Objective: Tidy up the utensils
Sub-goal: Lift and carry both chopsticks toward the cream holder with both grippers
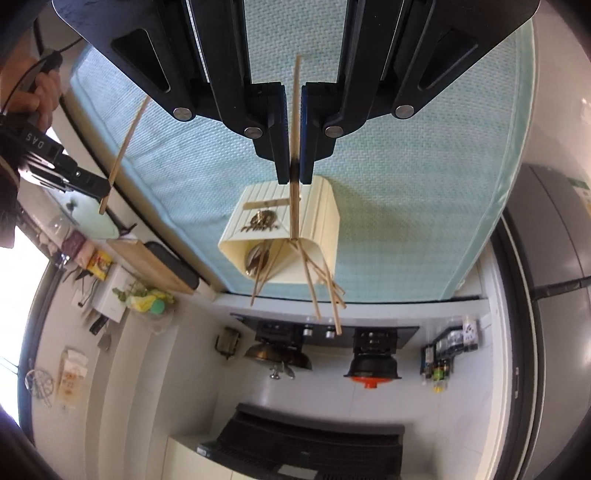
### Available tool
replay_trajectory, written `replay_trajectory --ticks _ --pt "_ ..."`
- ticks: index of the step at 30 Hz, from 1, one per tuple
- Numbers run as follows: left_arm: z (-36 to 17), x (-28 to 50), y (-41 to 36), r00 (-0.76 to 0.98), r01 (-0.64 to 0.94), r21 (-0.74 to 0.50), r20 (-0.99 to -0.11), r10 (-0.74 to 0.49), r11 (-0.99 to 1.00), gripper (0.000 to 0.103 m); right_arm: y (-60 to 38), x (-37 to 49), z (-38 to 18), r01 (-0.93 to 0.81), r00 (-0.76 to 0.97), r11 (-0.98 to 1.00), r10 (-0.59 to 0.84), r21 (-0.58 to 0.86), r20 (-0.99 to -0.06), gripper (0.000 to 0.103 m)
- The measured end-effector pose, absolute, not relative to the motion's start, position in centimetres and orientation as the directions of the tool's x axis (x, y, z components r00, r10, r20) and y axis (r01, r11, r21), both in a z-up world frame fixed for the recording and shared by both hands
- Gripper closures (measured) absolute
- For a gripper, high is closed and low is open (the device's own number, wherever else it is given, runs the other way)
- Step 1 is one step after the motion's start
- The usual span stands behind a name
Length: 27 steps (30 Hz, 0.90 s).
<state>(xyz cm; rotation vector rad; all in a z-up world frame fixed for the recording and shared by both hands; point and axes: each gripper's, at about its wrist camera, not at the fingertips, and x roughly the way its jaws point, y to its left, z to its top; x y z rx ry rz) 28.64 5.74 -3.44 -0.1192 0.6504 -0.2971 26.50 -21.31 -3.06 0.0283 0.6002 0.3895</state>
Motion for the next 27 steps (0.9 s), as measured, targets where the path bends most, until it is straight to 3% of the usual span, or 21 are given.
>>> replay_trajectory --ticks 11,15,27 --pt "0.0 26.7 4.8 0.783 0.288 -0.234 -0.501 -0.369 0.929 0.1 -19.9 23.6 0.0 -0.363 0.837 0.928 0.365 0.085 -0.407 0.097" --pt "0.7 25.9 5.0 0.794 0.299 -0.247 -0.471 -0.384 0.922 0.1 -19.6 23.8 0.5 -0.365 0.834 0.926 0.371 0.095 -0.408 0.097" --pt "1.0 26.2 4.5 0.782 0.305 -0.239 -0.491 -0.385 0.922 0.1 -19.7 23.5 1.2 -0.388 0.828 0.915 0.399 0.111 -0.395 0.097"
